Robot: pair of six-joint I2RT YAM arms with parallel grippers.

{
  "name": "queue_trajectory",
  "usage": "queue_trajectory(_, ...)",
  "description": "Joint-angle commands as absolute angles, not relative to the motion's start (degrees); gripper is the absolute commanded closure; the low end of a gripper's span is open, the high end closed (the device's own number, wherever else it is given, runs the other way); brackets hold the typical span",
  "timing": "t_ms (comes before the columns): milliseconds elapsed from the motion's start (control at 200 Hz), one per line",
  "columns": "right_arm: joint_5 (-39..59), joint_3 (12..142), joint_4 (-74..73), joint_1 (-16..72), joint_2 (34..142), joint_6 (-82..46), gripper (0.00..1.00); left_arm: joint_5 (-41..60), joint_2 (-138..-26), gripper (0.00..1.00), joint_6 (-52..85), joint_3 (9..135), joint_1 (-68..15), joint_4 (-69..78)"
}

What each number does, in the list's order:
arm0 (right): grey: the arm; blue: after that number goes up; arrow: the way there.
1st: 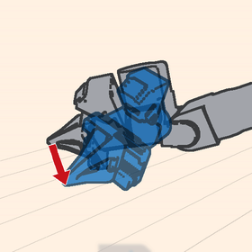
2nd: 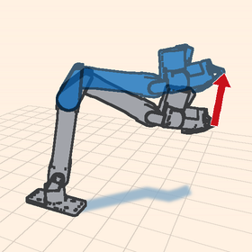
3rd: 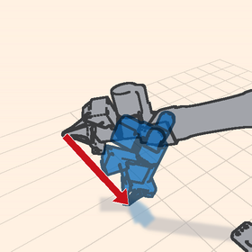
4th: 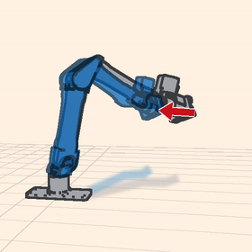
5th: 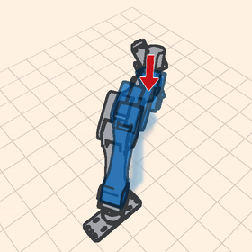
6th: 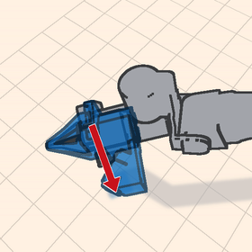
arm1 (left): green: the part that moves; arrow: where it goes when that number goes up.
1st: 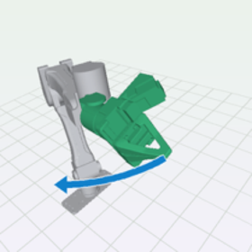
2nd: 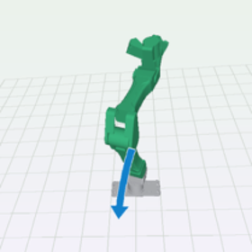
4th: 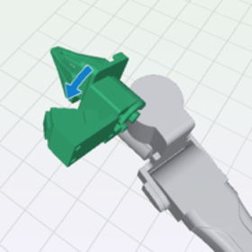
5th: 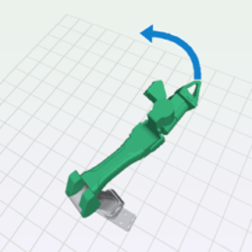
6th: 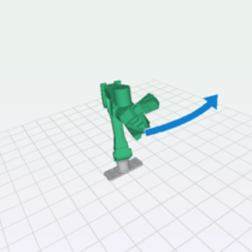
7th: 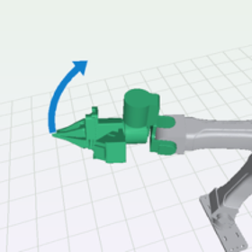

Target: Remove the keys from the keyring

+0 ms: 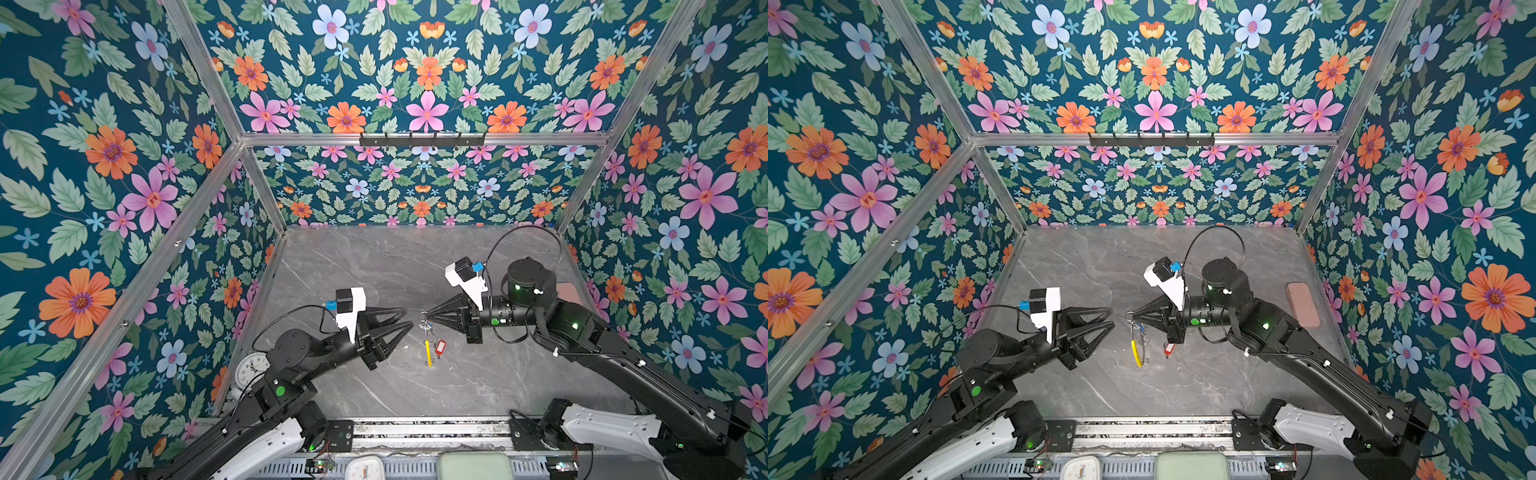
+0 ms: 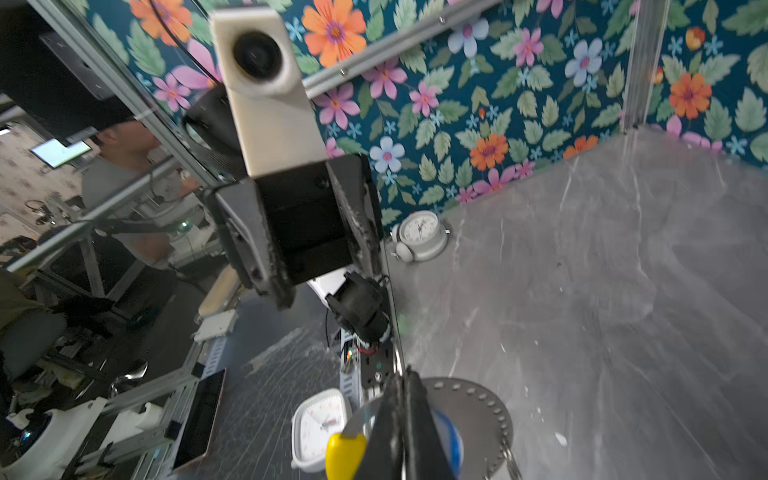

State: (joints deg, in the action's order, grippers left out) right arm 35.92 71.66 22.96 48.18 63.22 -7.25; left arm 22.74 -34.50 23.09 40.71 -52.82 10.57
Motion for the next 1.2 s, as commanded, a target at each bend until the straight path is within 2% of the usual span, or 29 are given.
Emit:
queue_trajectory(0,33.2,75.1,35.3,49.1,64.6,-1.0,1.00,26.6,-37.3,0.61,20.7,43.7,-52.6,2.2)
queue_trajectory(285,27.6,80.8,42.2,51.8,67.4,3.1,1.00,28.4,-41.2,0.67,19.9,47.9,-52.2,-3.8)
queue_trajectory(860,27.1,81.2,40.3,52.9,66.8,3.8,1.00,32.3,-43.5,0.74,21.4,47.2,-51.4,-1.8)
queue_trajectory(1195,27.2,78.3,35.1,53.0,65.3,2.4,1.00,33.9,-42.7,1.00,23.4,44.1,-51.2,5.3)
